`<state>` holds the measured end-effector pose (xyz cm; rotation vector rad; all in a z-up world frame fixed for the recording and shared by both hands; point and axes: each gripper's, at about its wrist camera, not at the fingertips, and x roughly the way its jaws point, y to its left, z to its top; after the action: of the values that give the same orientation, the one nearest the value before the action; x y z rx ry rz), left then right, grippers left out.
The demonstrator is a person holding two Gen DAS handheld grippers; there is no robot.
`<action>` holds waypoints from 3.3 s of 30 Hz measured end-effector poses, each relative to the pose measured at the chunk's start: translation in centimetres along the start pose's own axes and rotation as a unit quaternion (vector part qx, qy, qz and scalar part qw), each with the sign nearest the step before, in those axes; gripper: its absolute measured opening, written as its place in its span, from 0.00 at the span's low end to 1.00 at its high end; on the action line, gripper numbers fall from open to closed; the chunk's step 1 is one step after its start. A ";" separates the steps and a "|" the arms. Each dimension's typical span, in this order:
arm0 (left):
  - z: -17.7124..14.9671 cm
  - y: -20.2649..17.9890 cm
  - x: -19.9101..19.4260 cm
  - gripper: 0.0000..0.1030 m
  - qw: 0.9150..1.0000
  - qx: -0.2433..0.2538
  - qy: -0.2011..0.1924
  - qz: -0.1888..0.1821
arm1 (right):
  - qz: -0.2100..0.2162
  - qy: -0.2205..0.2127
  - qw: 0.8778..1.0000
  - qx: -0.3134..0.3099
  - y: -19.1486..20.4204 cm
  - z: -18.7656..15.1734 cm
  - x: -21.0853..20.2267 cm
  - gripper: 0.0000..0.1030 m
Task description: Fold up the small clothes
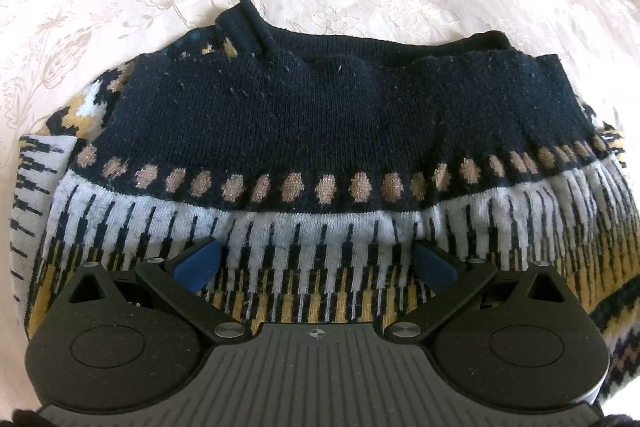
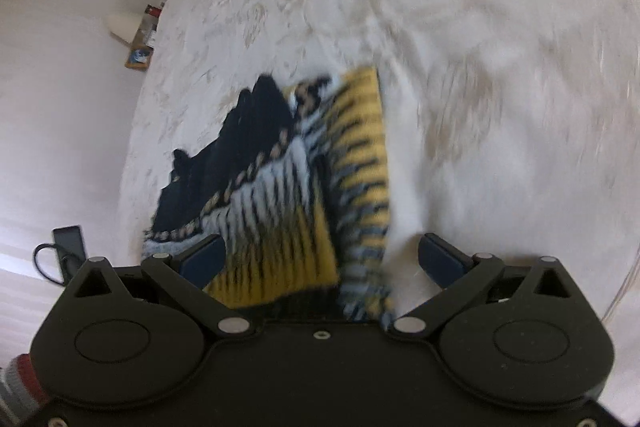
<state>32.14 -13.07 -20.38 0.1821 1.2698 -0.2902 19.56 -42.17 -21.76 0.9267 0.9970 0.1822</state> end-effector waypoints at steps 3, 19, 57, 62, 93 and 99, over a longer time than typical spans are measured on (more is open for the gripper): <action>0.4 0.4 -0.3 0.98 1.000 -0.009 0.011 -0.016 | 0.007 -0.004 1.000 0.009 0.1 0.0 1.2 1.00; -8.9 10.4 -9.7 0.81 0.991 -0.133 -0.007 0.003 | -0.042 -0.015 0.998 0.036 2.3 0.0 2.1 0.52; -12.9 25.3 -9.8 0.81 0.990 -0.129 0.024 -0.060 | -0.160 0.043 0.965 -0.202 30.6 -8.4 19.9 0.32; -12.7 25.5 -9.9 0.82 0.989 -0.131 0.025 -0.067 | -0.118 0.052 0.972 -0.198 32.3 -9.2 21.0 0.13; -2.2 23.5 -10.0 0.83 0.965 -0.146 -0.004 -0.217 | -0.272 0.038 0.749 -0.603 32.4 -24.5 21.5 0.72; -0.8 22.1 -9.2 0.83 0.958 -0.136 0.015 -0.252 | -0.248 0.012 0.820 -0.516 32.3 -21.2 19.3 0.25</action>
<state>35.90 9.18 -12.32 -0.3809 1.3589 -0.5447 22.27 0.37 -14.69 -0.3422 0.9408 0.2500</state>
